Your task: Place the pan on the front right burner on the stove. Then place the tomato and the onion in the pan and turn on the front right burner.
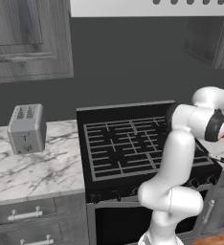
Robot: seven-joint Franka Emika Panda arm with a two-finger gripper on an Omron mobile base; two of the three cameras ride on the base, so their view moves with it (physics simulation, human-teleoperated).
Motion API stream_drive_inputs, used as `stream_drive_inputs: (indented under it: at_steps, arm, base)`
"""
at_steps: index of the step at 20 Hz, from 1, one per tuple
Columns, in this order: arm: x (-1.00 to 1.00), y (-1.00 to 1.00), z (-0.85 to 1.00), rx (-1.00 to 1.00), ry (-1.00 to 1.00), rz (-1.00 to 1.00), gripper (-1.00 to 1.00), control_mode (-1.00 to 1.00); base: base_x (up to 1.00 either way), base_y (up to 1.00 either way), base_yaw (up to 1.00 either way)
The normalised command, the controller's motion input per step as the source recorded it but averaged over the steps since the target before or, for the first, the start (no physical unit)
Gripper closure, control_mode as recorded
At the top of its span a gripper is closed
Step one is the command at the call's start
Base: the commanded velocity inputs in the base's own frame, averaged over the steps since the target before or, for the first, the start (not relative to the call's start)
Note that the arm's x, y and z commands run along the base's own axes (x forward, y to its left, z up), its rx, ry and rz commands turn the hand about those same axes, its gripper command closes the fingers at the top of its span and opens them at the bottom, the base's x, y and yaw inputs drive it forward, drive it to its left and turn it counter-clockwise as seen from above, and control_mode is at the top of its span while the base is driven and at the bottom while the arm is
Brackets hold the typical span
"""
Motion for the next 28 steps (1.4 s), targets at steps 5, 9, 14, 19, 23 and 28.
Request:
stream_drive_inputs:
  at_steps: [5, 9, 14, 19, 23, 28]
  arm:
    - [-0.39, 0.57, 0.23, 0.0, -0.03, 0.0, 1.0, -1.0]
    - [-0.31, 0.66, 0.13, 0.0, 0.0, 0.0, 1.0, -1.0]
    - [-0.22, 0.59, 0.23, 0.0, 0.0, 0.0, 1.0, -1.0]
    - [0.01, 0.6, 0.2, -0.03, 0.01, 0.0, 1.0, -1.0]
    - [0.04, 0.65, 0.09, -0.06, 0.0, 0.0, 1.0, -1.0]
    - [0.01, 0.46, 0.0, -0.04, -0.01, -0.03, 1.0, -1.0]
  base:
    - [0.0, 0.0, 0.0]
    - [0.0, 0.0, 0.0]
    - [0.0, 0.0, 0.0]
    - [0.0, 0.0, 0.0]
    - [0.0, 0.0, 0.0]
    - [0.0, 0.0, 0.0]
